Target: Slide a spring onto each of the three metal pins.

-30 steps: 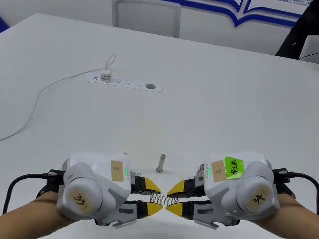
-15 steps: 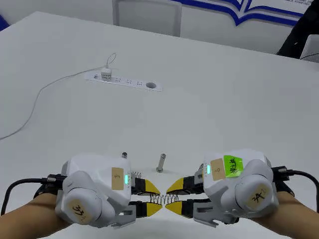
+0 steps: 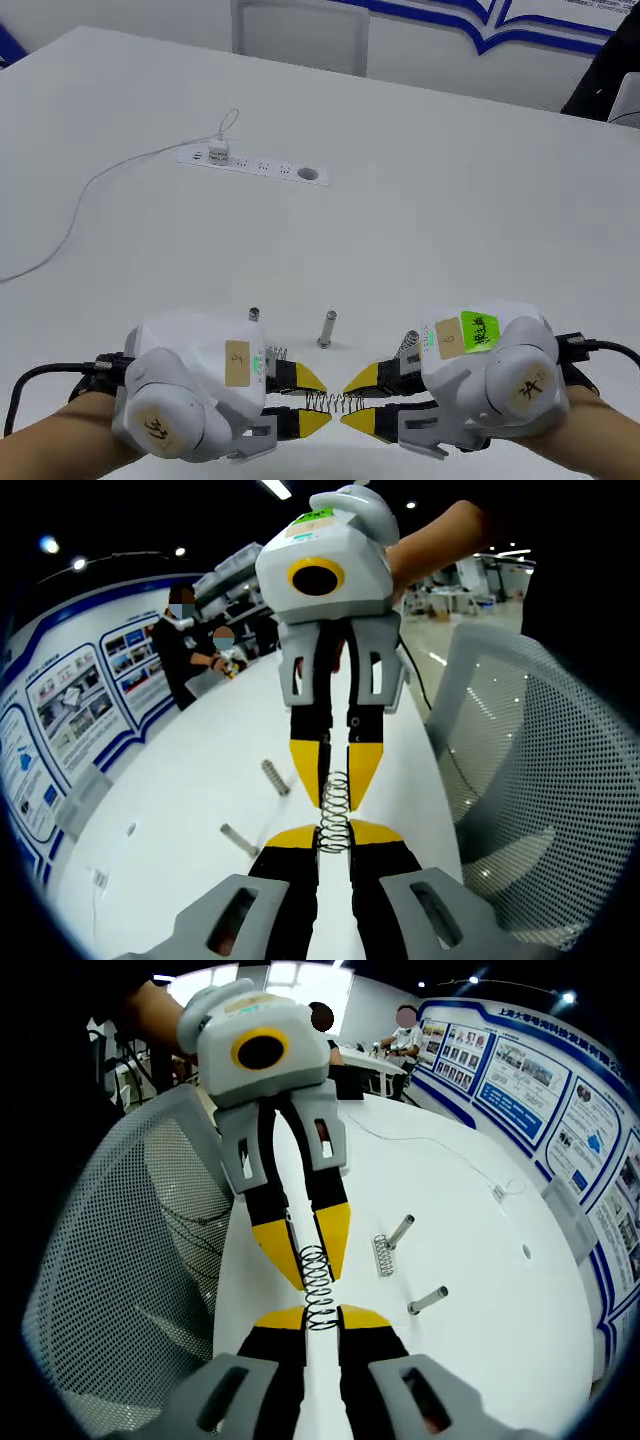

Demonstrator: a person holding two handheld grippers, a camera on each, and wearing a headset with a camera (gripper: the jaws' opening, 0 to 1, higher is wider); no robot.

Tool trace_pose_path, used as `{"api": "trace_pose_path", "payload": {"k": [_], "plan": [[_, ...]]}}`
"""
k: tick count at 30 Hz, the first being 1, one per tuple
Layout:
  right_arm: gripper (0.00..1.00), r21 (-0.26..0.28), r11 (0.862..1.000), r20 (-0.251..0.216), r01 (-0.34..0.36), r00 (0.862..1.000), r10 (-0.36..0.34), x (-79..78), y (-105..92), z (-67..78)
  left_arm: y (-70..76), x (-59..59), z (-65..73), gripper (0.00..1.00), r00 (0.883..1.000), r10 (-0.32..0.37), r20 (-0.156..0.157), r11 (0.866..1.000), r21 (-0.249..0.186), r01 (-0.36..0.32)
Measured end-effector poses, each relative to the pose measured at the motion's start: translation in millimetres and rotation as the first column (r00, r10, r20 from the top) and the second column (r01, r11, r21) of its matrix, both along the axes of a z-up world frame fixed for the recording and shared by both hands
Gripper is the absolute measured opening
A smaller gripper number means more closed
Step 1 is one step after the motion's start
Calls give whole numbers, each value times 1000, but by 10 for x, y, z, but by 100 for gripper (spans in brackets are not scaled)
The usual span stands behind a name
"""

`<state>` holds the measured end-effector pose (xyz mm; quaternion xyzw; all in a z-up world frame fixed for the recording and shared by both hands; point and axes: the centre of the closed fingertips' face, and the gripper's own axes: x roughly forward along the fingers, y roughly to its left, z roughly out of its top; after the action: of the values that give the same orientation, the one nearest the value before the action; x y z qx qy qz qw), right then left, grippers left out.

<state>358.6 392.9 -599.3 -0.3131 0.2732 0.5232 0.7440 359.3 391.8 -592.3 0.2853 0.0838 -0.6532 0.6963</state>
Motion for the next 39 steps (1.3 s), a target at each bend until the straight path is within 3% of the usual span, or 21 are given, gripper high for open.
{"api": "trace_pose_path", "payload": {"k": [5, 8, 11, 13, 17, 25, 33, 39], "plan": [[11, 22, 1000, -7, -5, 1000, 5, -17, 29, 57, 16, -1, -11, 10, 1000, -2, 7, 1000, 5, 2], [11, 93, 996, -29, 5, 1000, -2, -35, 93, 155, 34, 3, -19, 10, 1000, 1, 12, 1000, 12, -1], [11, 154, 988, -43, 20, 999, -13, -27, 135, 250, 43, 35, 5, 10, 999, 44, -27, 999, -10, -44], [11, 246, 968, -65, 43, 997, -28, -16, 221, 375, 35, 30, 13, 10, 998, 50, -42, 999, -20, -51], [11, 229, 973, -49, 35, 998, -24, 10, 232, 382, 22, 49, 32, 10, 997, 67, -34, 998, -17, -68], [11, 265, 964, -54, 41, 998, -27, 14, 316, 414, 37, 35, 25, 10, 995, 86, -57, 996, -20, -87], [12, 324, 943, -72, 72, 996, -51, 40, 393, 466, 12, 26, 67, 10, 986, 117, -117, 990, -69, -126], [11, 347, 933, -66, 93, 995, -74, 78, 407, 501, 12, 51, 89, 11, 981, 138, -135, 984, -93, -151]]}}
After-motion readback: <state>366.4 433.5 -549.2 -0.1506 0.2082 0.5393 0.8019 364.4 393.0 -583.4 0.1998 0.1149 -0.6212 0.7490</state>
